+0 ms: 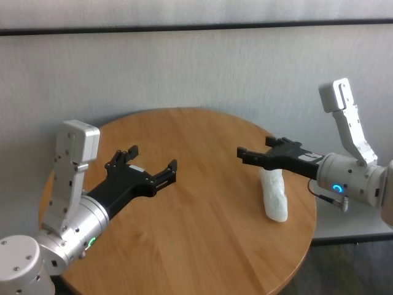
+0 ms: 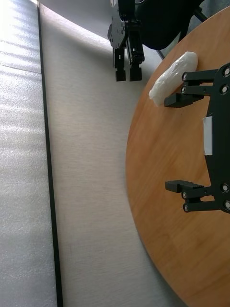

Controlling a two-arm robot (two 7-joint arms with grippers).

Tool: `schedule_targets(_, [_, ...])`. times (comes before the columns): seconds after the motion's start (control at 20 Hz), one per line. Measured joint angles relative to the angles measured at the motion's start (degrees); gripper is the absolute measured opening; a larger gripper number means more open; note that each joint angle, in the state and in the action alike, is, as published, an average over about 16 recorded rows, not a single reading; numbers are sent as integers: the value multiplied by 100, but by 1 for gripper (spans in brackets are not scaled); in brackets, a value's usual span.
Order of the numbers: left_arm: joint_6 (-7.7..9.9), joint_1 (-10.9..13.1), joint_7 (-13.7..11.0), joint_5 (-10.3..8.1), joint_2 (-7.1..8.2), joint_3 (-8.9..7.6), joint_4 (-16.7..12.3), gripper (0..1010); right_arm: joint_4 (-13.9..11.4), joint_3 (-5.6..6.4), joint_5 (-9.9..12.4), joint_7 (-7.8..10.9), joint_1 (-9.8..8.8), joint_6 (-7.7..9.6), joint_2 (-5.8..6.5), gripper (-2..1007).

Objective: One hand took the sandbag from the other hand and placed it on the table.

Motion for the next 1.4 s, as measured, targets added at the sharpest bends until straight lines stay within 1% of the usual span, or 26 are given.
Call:
schedule_targets(0.15, [0,0,0,0,0,0,0,1000,-66,-26,-153,47,-12,-102,-44,1001])
schedule_targets(0.25, [0,0,0,0,0,0,0,1000,-96,-46,-238,75,-12,-140,-83,1001])
schedule_targets(0.45, [0,0,0,0,0,0,0,1000,-132,-82,-365,115,0,-147,-175,1001])
schedule_targets(0.75, [0,0,0,0,0,0,0,1000,-173,-123,-496,149,26,-75,-320,1001])
schedule_targets(1.0, [0,0,0,0,0,0,0,1000,-212,-144,-583,145,42,19,-425,1001])
schedule_targets(1.2, [0,0,0,0,0,0,0,1000,-250,-154,-637,122,46,110,-488,1001])
schedule_targets(1.4, [0,0,0,0,0,0,0,1000,-279,-159,-673,98,44,176,-522,1001])
